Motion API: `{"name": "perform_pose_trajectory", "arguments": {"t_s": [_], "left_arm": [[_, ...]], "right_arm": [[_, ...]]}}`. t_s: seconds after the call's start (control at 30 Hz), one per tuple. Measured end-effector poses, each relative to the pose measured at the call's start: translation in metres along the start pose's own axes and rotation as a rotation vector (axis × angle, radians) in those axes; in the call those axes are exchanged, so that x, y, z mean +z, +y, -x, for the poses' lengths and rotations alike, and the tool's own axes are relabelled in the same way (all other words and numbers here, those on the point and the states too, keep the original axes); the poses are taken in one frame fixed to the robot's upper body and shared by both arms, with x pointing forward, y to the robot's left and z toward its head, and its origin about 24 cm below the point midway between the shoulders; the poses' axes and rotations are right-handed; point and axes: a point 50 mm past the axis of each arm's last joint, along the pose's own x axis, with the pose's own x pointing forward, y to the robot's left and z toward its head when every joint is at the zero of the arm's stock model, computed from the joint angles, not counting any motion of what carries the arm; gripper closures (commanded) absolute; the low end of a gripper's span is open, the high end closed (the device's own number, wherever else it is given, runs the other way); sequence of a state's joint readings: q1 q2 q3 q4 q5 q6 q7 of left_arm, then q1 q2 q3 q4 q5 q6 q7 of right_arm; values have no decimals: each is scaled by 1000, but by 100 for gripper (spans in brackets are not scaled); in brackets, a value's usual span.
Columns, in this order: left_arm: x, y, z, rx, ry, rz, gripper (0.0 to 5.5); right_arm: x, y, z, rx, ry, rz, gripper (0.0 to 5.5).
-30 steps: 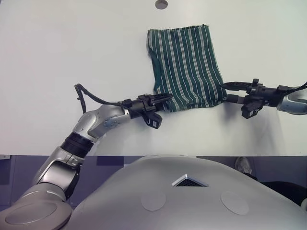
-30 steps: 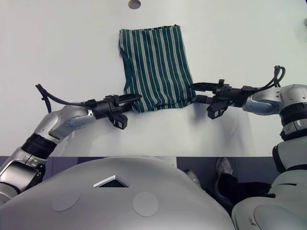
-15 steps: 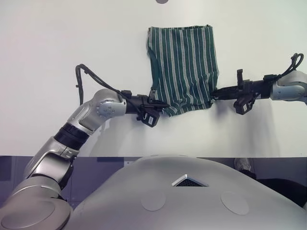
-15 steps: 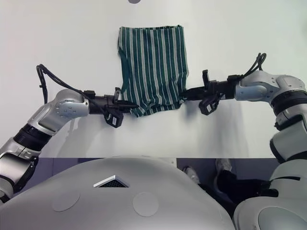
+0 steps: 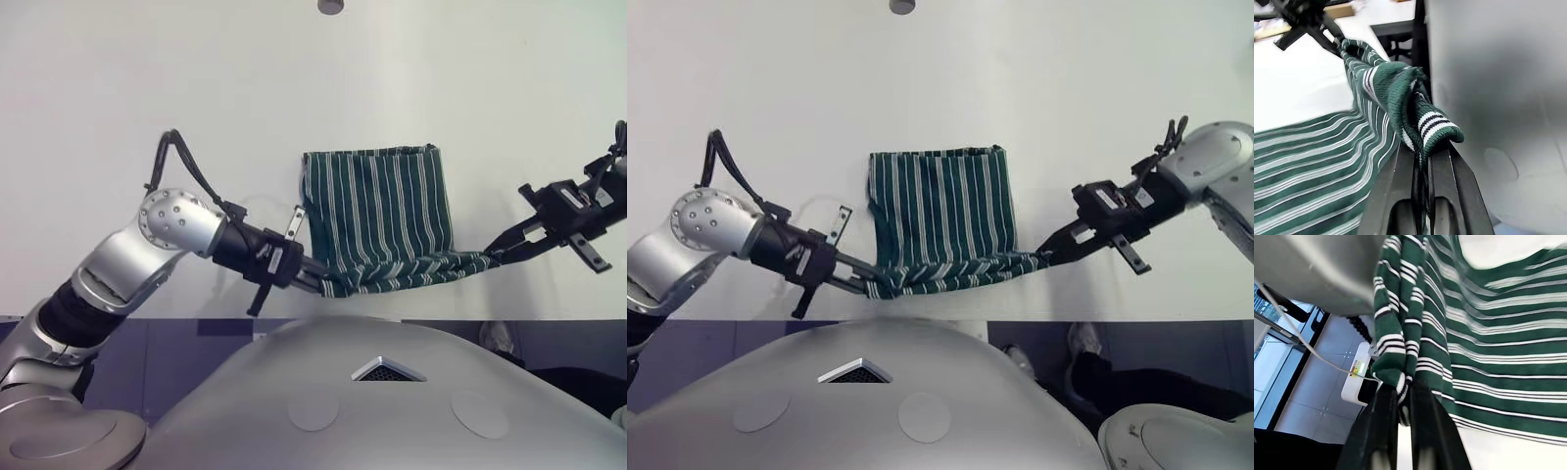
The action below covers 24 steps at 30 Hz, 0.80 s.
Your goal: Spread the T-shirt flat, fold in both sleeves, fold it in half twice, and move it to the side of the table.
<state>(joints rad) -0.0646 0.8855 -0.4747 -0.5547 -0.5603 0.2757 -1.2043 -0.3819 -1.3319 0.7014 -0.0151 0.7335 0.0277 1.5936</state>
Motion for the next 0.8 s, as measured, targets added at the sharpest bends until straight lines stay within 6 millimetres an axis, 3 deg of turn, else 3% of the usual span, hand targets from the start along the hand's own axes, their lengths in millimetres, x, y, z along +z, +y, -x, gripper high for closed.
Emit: {"name": "perform_pose_trajectory", "arguments": {"t_s": [0.1,0.2,0.43,0.67,0.8], "left_arm": [[-7,18,7,99,9,102,550],[-7,42,16,245,-4,124,550],[-10,70,23,429,26,138,550],[-24,74,23,491,120,154,550],[-30,79,22,551,152,158,550]], "right_arm": [[11,-34,-5,-99,-3,-3,537],[14,-55,-5,-168,16,-10,537],[-10,-70,18,-322,30,-108,537],[-20,-86,11,-405,16,-129,537],[-13,-98,6,-460,18,-108,537]]}}
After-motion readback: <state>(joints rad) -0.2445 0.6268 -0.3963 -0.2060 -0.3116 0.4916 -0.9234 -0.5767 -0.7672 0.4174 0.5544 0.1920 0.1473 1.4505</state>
